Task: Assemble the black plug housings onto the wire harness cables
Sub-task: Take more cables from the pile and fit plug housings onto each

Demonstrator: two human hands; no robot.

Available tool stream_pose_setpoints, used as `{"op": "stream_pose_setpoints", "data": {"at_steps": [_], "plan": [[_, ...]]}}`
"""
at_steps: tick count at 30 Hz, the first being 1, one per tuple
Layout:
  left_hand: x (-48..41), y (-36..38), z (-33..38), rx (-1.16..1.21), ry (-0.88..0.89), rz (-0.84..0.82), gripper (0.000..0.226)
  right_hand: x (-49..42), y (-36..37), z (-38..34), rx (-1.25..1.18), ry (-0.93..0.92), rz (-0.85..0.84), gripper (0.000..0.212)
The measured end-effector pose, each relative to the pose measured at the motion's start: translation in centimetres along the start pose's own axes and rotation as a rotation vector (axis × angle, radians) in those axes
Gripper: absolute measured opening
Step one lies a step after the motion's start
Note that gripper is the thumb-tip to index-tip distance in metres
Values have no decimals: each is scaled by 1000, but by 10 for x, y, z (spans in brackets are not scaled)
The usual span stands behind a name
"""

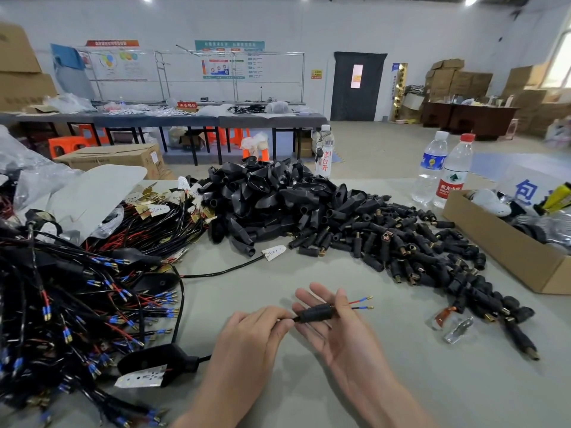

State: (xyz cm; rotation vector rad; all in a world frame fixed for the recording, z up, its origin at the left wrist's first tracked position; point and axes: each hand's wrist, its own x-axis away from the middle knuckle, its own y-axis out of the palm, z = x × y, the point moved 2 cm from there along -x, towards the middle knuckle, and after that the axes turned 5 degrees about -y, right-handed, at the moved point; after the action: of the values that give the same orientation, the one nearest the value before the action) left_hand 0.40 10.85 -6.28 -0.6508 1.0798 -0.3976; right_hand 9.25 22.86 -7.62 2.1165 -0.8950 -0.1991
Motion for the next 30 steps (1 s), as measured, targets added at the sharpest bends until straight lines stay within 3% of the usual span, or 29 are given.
{"op": "stream_pose_setpoints", "data": {"at_steps": [6, 11, 18, 22, 26, 30], "plan": [[1, 3, -1, 9, 6, 11, 6, 2, 1, -3, 45, -39, 19, 44], [0, 0, 0, 64, -10, -5, 24, 5, 0, -2, 42, -48, 34, 40], [-2, -3, 1, 88, 16, -4, 5, 4, -2, 1, 46, -41, 80, 38], [-1, -3, 2, 106, -3, -26, 15, 5, -2, 2, 20, -37, 80, 39], [-2, -4, 5, 135, 7, -20, 1, 5, -2, 2, -17, -19, 87, 39], [-3, -4, 5, 145, -21, -40, 4, 4, -3, 2, -6, -10, 91, 39]]}}
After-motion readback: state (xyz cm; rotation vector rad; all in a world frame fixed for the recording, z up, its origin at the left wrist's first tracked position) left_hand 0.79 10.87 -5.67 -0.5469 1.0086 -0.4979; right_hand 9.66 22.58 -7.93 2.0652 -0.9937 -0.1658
